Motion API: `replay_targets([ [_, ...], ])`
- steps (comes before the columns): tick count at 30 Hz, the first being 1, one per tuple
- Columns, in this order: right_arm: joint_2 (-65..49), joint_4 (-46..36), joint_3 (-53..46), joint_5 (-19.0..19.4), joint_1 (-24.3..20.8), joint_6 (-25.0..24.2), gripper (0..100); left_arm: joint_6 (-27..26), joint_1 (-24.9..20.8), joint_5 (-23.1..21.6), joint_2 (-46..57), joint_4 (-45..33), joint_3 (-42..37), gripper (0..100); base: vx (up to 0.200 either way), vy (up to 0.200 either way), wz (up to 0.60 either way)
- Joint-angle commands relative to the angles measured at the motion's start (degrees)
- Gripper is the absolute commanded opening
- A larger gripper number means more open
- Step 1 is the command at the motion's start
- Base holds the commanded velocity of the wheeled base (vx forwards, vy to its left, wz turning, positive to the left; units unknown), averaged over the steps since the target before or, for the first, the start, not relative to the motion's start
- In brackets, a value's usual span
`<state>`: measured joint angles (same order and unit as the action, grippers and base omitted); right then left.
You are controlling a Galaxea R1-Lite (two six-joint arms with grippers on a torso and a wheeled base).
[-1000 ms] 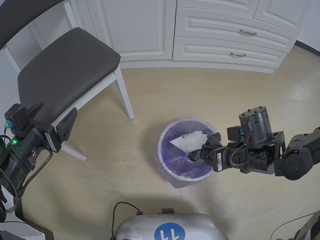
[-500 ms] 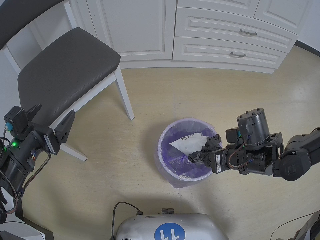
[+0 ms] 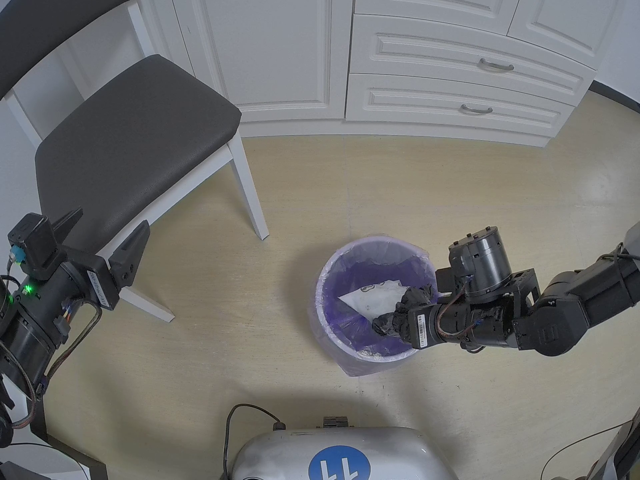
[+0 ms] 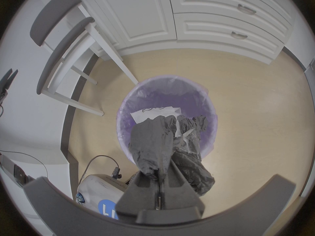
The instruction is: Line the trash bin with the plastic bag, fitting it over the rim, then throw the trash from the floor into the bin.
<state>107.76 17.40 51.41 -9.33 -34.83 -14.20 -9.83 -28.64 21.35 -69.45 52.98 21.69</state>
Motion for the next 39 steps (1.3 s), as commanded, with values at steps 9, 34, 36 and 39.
replay_targets([
  [9, 2.3, -6.8, 1.7, 0.7, 0.4, 0.4, 0, 0.1, 0.0, 0.0, -0.2, 0.0, 0.2, 100, 0.0, 0.0, 0.0],
  [34, 14.2, 11.3, 8.0, -4.9, 2.0, -9.4, 0, 0.1, 0.0, 0.0, -0.1, 0.0, -0.1, 100, 0.0, 0.0, 0.0],
  [36, 14.4, 13.7, 8.0, -4.9, 2.0, -9.6, 0, 0.1, 0.0, 0.0, 0.1, 0.0, -0.1, 100, 0.0, 0.0, 0.0],
  [39, 14.1, 17.4, 7.8, -5.0, 1.9, -10.9, 0, 0.1, 0.0, 0.0, 0.2, 0.0, -0.1, 100, 0.0, 0.0, 0.0],
])
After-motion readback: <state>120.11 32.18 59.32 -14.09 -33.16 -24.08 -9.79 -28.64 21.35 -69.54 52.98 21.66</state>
